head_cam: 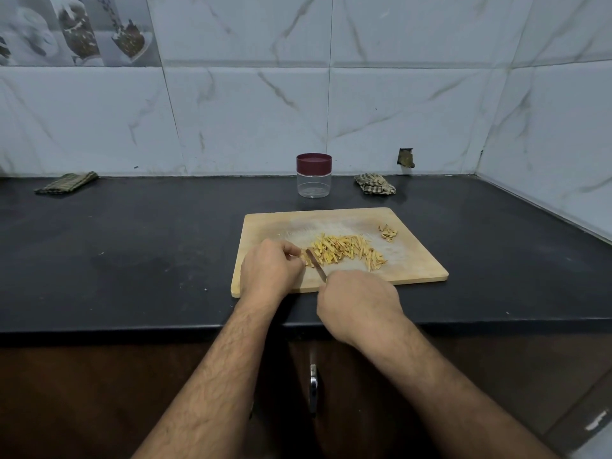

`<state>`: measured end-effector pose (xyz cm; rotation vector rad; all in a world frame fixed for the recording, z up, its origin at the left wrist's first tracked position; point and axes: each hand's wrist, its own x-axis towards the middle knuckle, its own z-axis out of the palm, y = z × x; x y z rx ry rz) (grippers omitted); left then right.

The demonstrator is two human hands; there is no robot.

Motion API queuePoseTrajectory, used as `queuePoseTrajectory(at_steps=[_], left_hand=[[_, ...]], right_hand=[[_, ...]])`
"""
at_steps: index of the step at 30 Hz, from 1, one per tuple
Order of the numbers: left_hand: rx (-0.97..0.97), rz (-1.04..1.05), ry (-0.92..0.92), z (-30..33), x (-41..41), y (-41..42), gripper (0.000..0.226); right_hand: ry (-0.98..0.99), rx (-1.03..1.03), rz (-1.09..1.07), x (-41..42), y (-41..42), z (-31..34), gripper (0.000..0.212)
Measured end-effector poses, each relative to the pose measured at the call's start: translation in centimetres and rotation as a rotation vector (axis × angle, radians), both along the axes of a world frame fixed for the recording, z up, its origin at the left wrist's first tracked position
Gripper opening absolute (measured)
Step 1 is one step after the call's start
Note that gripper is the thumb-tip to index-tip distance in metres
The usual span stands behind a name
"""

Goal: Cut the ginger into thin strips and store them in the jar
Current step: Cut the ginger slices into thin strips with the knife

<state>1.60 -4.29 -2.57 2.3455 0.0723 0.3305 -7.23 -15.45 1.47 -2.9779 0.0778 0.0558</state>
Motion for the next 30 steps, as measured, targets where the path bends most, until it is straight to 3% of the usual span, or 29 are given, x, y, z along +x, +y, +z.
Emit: queuePoseTrajectory(at_steps=[19,30], left_hand=[[-0.003,-0.057,-0.017,-0.2,0.6,0.3,0.012],[-0.016,-0.084,0.190,1.8,1.6,0.5,0.011]], right_hand=[[0.067,-0.068,0.018,1.3,1.4,0.9,0.026],[0.026,-0.007,0.002,-0.1,-0.1,0.2,0.024]])
